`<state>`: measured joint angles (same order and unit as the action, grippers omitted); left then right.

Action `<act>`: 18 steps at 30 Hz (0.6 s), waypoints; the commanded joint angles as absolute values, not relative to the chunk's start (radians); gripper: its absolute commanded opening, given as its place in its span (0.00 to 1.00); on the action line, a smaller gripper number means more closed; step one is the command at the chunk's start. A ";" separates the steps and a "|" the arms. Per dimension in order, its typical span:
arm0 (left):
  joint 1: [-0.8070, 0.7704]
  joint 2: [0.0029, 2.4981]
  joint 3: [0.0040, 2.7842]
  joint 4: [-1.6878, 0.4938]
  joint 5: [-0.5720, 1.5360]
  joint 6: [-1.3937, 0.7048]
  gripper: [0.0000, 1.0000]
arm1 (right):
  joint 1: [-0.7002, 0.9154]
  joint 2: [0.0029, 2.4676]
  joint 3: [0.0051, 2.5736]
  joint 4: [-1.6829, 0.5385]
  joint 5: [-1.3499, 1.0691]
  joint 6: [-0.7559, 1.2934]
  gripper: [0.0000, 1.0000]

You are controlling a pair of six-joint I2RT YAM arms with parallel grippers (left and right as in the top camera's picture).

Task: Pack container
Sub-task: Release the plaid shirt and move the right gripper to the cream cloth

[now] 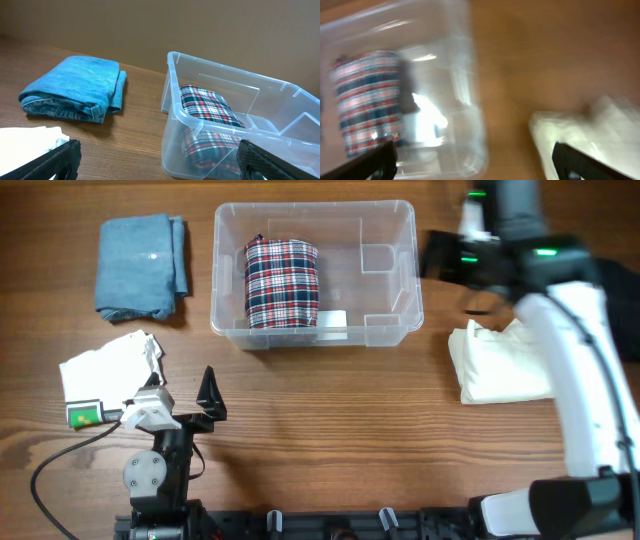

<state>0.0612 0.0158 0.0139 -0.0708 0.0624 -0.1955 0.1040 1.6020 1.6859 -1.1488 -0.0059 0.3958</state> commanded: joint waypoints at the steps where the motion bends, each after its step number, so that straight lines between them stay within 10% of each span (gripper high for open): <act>1: 0.070 0.013 0.006 -0.071 0.070 -0.187 1.00 | -0.085 1.591 1.674 -1.274 0.000 0.638 1.00; 18: 0.070 0.013 0.006 -0.071 0.070 -0.187 1.00 | -0.323 1.581 1.077 -1.112 -0.113 0.848 1.00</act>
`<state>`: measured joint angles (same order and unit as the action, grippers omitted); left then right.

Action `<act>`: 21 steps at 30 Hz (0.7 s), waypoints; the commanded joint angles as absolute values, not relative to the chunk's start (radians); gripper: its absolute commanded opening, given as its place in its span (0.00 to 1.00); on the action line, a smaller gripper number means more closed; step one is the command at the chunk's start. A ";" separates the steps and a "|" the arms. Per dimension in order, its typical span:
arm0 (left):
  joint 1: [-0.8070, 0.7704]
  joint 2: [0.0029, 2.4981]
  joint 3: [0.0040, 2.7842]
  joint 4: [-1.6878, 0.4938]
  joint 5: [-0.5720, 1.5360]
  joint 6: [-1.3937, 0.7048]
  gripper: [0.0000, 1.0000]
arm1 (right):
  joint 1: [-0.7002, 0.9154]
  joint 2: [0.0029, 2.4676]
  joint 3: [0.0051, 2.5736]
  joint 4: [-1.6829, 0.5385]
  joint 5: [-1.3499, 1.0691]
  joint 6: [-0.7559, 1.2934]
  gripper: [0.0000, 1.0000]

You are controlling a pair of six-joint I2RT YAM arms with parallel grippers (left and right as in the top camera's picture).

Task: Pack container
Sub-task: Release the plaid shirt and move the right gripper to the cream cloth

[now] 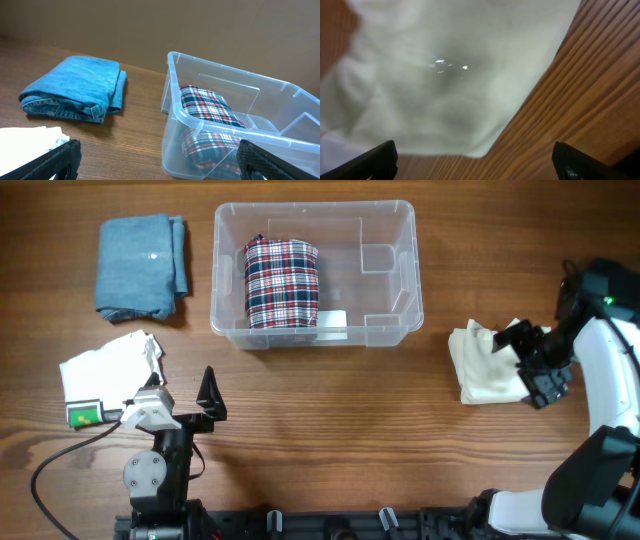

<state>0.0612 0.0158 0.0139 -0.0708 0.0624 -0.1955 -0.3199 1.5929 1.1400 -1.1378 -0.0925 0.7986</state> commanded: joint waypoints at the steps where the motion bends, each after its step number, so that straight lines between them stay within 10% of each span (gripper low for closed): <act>1: 0.070 0.013 0.006 -0.071 0.070 -0.187 1.00 | -0.323 1.581 1.064 -1.104 -0.113 0.848 1.00; 21: 0.070 0.013 0.006 -0.071 0.070 -0.187 1.00 | -0.312 1.582 0.811 -0.329 -0.155 0.327 0.91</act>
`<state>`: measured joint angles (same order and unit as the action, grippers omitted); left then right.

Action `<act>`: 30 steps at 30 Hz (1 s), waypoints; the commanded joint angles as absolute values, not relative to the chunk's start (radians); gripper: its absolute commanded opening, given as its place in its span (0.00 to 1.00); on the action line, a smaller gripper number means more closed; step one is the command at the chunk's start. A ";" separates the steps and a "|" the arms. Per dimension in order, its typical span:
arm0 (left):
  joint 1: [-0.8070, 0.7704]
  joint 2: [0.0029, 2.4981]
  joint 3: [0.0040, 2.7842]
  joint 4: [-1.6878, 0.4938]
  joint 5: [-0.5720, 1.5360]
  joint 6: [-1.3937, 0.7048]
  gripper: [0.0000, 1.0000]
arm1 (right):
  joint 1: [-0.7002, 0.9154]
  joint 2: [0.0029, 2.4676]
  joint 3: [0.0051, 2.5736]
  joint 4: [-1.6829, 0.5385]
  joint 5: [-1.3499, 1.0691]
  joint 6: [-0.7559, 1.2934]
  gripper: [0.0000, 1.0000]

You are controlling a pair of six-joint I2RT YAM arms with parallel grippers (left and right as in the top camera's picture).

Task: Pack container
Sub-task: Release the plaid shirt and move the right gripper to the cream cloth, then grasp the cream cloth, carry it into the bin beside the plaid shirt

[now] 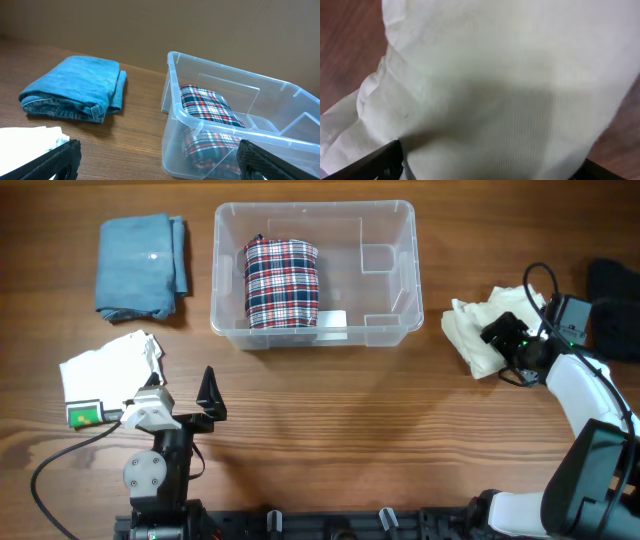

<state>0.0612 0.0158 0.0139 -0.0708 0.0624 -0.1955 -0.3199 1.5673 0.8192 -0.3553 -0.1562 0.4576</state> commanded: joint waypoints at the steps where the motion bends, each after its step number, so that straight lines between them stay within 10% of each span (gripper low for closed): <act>1: 0.070 0.013 0.006 -0.071 0.070 -0.187 1.00 | -0.312 1.582 0.811 -0.314 -0.154 0.311 0.91; 19: 0.070 0.013 0.006 -0.071 0.070 -0.187 1.00 | -0.377 1.633 0.811 -0.242 -0.031 0.630 0.90; 30: 0.070 0.013 0.006 -0.071 0.070 -0.187 1.00 | -0.377 1.764 0.811 -0.154 -0.103 0.619 0.37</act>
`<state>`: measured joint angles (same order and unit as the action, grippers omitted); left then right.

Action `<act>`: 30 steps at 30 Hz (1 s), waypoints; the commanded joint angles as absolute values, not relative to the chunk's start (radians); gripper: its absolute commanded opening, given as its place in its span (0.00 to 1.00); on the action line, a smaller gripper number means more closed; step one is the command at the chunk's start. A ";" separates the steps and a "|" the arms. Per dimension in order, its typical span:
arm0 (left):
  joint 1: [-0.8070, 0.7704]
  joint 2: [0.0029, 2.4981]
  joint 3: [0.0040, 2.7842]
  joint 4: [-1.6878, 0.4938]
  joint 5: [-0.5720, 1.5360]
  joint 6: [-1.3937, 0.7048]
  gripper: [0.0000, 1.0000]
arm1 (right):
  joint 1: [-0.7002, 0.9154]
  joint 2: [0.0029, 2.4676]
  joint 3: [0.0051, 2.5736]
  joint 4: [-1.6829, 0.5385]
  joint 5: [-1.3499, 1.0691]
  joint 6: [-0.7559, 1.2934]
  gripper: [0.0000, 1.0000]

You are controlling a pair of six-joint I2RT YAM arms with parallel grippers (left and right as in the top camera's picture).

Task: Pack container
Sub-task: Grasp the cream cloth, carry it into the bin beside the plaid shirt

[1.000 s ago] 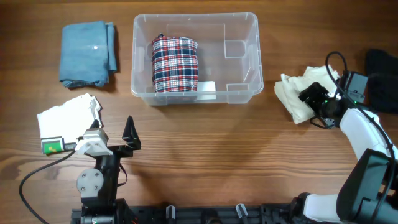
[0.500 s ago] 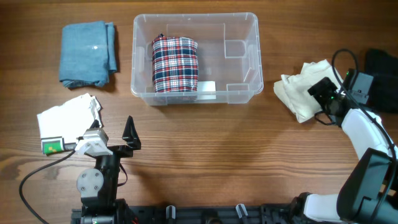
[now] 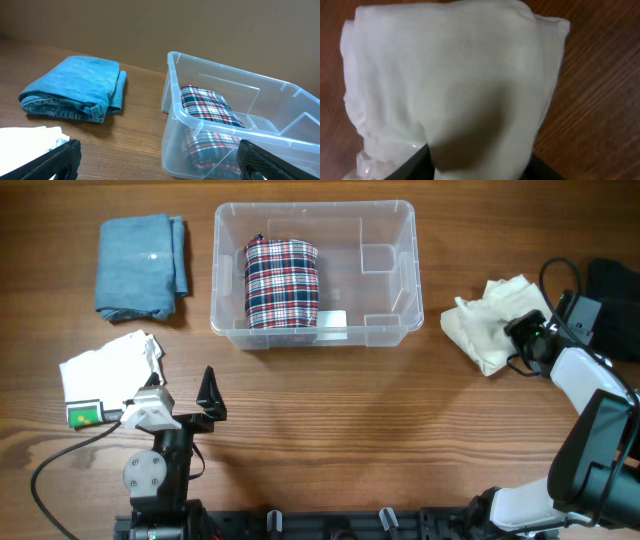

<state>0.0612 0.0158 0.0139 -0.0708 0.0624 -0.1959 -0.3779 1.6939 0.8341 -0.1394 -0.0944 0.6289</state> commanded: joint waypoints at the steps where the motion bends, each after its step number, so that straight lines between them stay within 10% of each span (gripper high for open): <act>1: 0.070 0.013 0.006 -0.071 0.070 -0.187 1.00 | -0.377 1.763 0.811 -0.154 -0.103 0.599 0.23; 2: 0.070 0.013 0.006 -0.071 0.070 -0.187 1.00 | -0.377 1.763 0.811 -0.154 -0.106 0.582 0.04; 21: 0.070 0.013 0.006 -0.071 0.070 -0.187 1.00 | -0.363 1.342 1.102 -0.195 -0.625 0.252 0.04; 30: 0.070 0.013 0.006 -0.071 0.070 -0.187 1.00 | -0.113 1.272 1.192 -0.091 -0.656 0.209 0.04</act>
<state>0.0612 0.0158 0.0139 -0.0708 0.0624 -0.1955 -0.2085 1.2819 1.1549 -0.1314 -0.6098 0.2287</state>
